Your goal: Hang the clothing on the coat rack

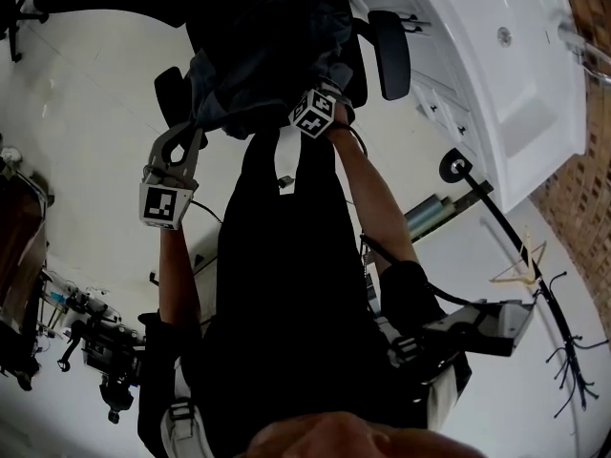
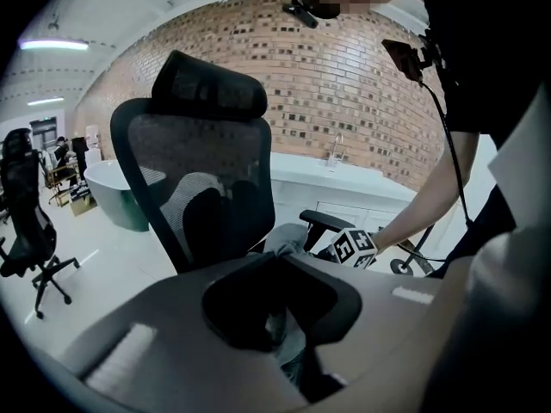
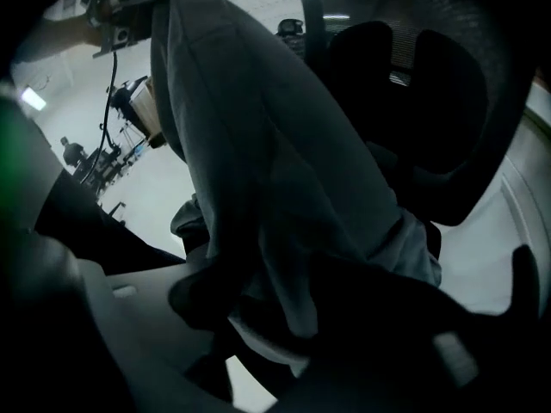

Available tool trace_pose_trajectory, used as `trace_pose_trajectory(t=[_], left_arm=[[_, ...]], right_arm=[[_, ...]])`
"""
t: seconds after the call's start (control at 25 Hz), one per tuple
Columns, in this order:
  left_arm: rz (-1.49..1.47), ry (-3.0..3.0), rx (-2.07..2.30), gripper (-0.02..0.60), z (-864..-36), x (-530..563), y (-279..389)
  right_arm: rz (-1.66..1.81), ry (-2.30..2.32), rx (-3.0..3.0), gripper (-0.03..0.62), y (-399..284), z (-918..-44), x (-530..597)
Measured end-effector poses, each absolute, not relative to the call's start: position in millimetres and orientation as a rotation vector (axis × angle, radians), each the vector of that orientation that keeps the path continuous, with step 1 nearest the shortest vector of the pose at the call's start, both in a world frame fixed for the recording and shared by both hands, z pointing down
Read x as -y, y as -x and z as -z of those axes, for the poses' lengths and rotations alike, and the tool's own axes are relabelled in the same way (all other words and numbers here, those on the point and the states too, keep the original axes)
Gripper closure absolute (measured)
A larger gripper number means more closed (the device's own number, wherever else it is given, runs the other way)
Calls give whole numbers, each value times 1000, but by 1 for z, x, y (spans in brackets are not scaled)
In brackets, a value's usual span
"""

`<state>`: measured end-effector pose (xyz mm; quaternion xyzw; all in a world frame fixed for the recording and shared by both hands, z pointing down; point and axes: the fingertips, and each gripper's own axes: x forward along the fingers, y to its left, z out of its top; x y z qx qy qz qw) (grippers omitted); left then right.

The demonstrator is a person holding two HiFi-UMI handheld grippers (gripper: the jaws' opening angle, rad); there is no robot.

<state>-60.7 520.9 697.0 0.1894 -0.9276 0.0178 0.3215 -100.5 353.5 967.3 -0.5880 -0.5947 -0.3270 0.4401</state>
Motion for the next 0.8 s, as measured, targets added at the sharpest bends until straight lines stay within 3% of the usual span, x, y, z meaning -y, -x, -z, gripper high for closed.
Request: trace_pose_trajectory(t=[0.08, 0.32, 0.56, 0.8], left_arm=[[-49, -496, 2451, 568, -692, -522, 59], [49, -422, 2564, 568, -659, -543, 64], [358, -506, 2887, 568, -530, -569, 102], [391, -1063, 3127, 568, -358, -494, 162]], right_arm=[[834, 1489, 1462, 568, 100, -962, -360], [598, 1340, 1734, 574, 130, -878, -348], [47, 1128, 2353, 576, 176, -627, -283], [-221, 1005, 2859, 576, 155, -394, -177]])
